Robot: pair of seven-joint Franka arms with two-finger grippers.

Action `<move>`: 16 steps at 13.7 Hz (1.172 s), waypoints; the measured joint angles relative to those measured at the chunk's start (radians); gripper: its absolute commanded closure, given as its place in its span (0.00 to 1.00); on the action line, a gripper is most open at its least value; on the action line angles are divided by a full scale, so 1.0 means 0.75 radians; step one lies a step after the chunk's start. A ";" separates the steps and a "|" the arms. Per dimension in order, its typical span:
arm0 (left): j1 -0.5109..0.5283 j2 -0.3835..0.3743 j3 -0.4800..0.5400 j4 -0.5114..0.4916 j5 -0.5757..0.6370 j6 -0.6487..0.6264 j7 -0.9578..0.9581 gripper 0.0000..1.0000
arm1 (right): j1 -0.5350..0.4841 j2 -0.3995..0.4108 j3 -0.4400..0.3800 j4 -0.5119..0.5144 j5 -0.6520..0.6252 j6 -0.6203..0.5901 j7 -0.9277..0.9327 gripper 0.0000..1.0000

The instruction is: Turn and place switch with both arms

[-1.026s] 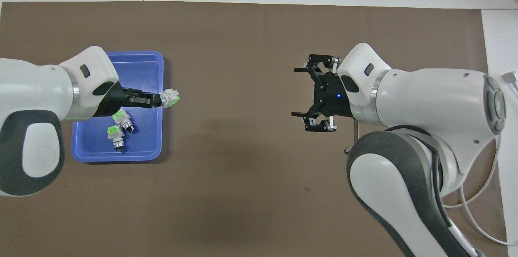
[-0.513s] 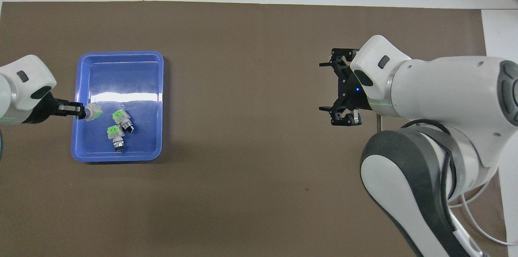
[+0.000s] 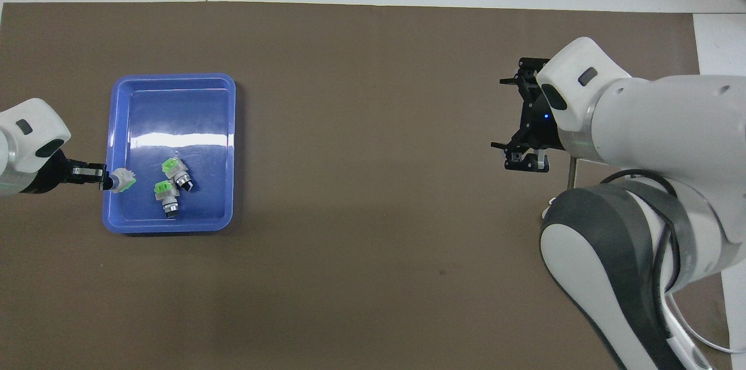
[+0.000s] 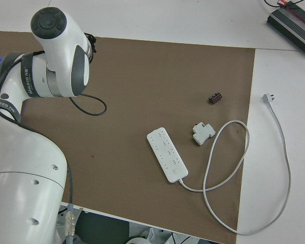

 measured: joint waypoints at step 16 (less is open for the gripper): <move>-0.093 0.085 -0.040 0.662 0.056 -0.697 -0.194 0.00 | 0.130 -0.004 -0.347 0.225 -0.331 -0.491 1.899 0.01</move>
